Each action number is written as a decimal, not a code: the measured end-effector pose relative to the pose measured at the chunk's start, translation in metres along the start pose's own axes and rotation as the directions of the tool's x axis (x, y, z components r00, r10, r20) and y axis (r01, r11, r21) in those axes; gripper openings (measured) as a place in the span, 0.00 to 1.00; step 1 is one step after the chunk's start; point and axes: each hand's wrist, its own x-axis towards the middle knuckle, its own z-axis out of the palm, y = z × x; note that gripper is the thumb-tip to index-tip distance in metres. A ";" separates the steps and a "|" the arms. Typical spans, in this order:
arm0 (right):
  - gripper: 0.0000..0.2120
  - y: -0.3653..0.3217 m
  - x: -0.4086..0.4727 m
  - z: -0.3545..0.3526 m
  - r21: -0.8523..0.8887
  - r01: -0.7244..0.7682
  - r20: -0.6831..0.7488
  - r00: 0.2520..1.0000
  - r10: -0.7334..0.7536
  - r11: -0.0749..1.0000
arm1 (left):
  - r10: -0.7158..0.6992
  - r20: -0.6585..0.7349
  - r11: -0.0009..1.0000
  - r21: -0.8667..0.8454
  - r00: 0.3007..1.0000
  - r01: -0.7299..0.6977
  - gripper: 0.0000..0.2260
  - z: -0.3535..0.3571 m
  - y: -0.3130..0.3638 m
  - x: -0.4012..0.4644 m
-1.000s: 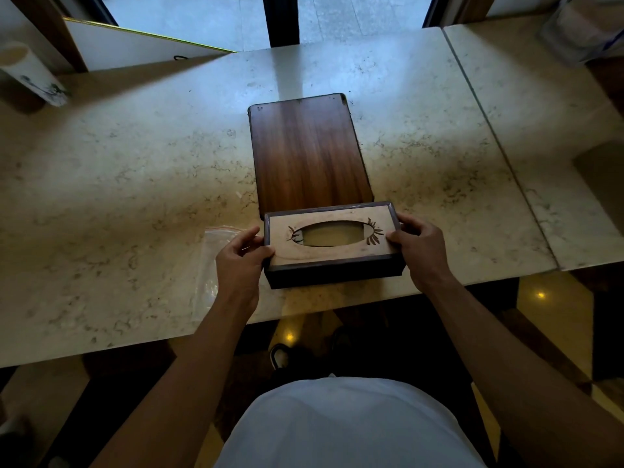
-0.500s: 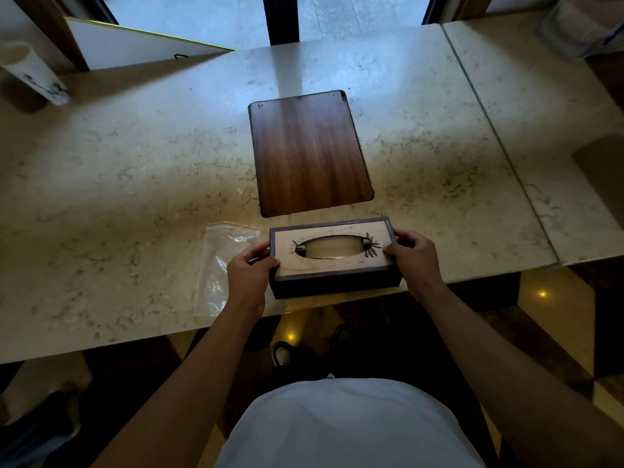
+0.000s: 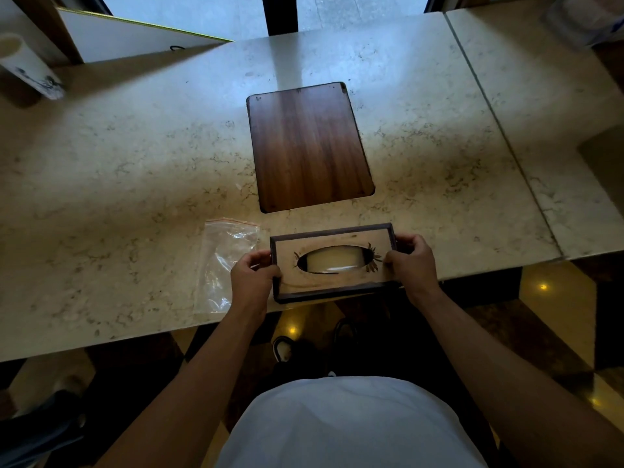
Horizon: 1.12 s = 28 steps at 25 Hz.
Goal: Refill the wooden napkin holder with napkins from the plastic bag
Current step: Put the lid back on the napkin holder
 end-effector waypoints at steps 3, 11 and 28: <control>0.16 0.002 0.000 0.002 -0.006 -0.010 -0.015 1.000 0.010 1.000 | 0.019 -0.004 1.000 0.005 1.000 -0.019 0.15 0.000 -0.004 0.000; 0.12 0.001 0.005 0.010 -0.115 0.016 -0.073 0.997 -0.025 0.993 | 0.085 -0.015 0.984 0.159 0.996 -0.081 0.18 0.003 -0.009 0.005; 0.23 -0.001 0.014 0.002 -0.164 -0.045 0.132 0.989 0.068 0.985 | -0.042 0.111 0.987 0.161 0.993 0.024 0.17 0.002 -0.009 0.012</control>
